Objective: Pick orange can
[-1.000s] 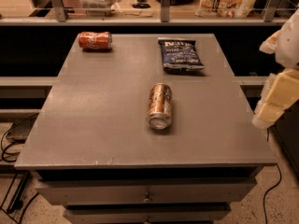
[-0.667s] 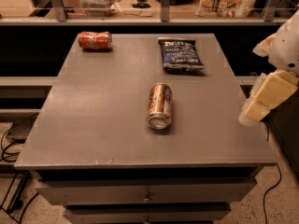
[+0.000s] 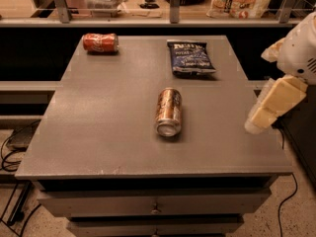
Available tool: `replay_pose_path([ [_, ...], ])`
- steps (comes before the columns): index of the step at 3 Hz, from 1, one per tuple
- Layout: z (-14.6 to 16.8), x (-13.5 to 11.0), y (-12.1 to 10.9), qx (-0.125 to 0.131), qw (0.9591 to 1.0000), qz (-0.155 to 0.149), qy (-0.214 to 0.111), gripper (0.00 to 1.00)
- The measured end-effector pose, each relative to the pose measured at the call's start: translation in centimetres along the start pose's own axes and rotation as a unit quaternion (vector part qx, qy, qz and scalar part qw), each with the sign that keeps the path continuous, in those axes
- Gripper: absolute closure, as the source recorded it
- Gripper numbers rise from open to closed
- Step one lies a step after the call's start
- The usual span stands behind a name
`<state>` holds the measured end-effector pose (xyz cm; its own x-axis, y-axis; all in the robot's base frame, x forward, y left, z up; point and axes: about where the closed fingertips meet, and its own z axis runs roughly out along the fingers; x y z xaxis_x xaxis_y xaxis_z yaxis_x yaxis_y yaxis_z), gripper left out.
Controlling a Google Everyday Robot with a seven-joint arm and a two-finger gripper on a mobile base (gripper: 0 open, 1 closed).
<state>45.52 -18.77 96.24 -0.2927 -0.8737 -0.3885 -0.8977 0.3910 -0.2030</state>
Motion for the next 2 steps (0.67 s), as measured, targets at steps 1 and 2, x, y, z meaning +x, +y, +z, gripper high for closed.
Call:
replay_pose_path([
  [1,1.6,-2.5,0.7,-0.009,0.9987,-0.008,-0.05,0.0],
  [2,3.5,-6.5,1.4,-0.026,0.9926,-0.023,-0.117,0.0],
])
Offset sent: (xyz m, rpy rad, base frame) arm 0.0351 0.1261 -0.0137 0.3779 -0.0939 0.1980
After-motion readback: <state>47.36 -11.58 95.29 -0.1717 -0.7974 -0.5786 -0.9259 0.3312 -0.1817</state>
